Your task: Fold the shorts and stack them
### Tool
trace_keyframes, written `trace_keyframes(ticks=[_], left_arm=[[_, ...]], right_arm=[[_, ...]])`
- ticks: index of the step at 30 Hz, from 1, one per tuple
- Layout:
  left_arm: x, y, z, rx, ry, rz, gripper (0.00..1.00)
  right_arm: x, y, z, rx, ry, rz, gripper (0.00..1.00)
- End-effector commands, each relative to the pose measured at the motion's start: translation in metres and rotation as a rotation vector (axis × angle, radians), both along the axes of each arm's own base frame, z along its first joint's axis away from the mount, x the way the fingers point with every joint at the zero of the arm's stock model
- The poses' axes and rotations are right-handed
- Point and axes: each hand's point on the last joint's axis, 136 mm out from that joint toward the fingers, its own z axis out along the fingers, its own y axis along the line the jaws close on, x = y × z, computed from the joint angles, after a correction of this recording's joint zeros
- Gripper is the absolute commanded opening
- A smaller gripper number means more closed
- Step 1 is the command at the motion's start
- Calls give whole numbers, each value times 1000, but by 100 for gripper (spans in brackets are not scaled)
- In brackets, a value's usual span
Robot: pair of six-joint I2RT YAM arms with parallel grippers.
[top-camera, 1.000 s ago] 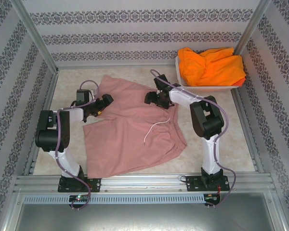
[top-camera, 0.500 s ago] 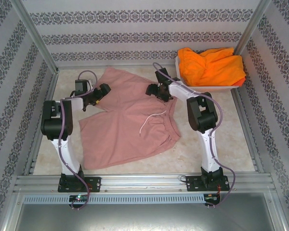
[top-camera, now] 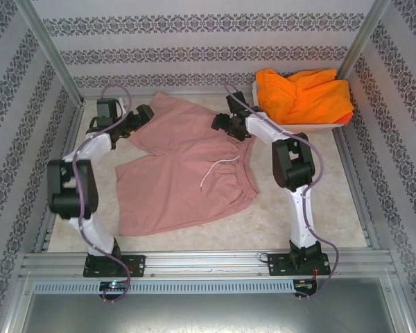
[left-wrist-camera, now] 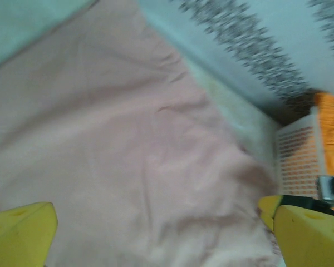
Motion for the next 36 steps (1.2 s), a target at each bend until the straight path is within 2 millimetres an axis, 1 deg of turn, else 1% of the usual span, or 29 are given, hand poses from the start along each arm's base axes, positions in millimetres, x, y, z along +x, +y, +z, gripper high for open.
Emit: trace_keyframes(ticks=[1, 4, 7, 9, 11, 13, 14, 16, 17, 18, 20, 23, 26, 28, 30, 32, 34, 36], left_arm=[[-40, 12, 35, 71, -32, 36, 100], [-80, 16, 51, 100, -47, 75, 100], [-119, 19, 54, 112, -43, 118, 100], [-144, 19, 48, 104, -19, 137, 100], [-170, 18, 37, 89, 19, 156, 100], [-191, 17, 28, 61, 57, 183, 100], [-203, 18, 19, 51, 93, 204, 100], [-226, 22, 2, 25, 180, 269, 100], [-239, 24, -8, 14, 233, 303, 100], [-251, 25, -18, 3, 283, 331, 100], [-275, 24, -37, -27, 374, 372, 99], [-305, 23, -58, -46, 476, 418, 94], [-328, 21, -75, -64, 558, 457, 89], [-345, 25, -86, -44, 632, 493, 88], [-360, 31, -91, 0, 692, 529, 84], [-375, 39, -94, 51, 759, 567, 84], [-385, 41, -96, 74, 819, 576, 84], [-394, 36, -103, 62, 881, 573, 84]], right_arm=[[-6, 11, 109, 34, -230, 64, 87], [-30, 17, 151, 20, -326, 137, 87], [-61, 20, 180, -5, -407, 227, 88], [-83, 19, 191, -31, -452, 285, 89], [-107, 13, 201, -61, -504, 329, 90], [-129, 8, 205, -73, -548, 357, 91], [-140, 4, 210, -67, -579, 361, 91], [-159, -3, 213, -63, -615, 372, 93], [-168, -8, 213, -66, -628, 370, 97], [-174, -12, 213, -70, -638, 372, 98], [-188, -19, 210, -69, -654, 379, 98], [-203, -27, 204, -70, -665, 387, 98], [-211, -40, 195, -100, -654, 388, 98], [-214, -47, 192, -93, -640, 376, 98], [-217, -51, 190, -73, -635, 363, 98], [-219, -54, 186, -59, -629, 348, 98], [-221, -56, 180, -54, -613, 342, 98], [-224, -57, 173, -52, -595, 338, 98]])
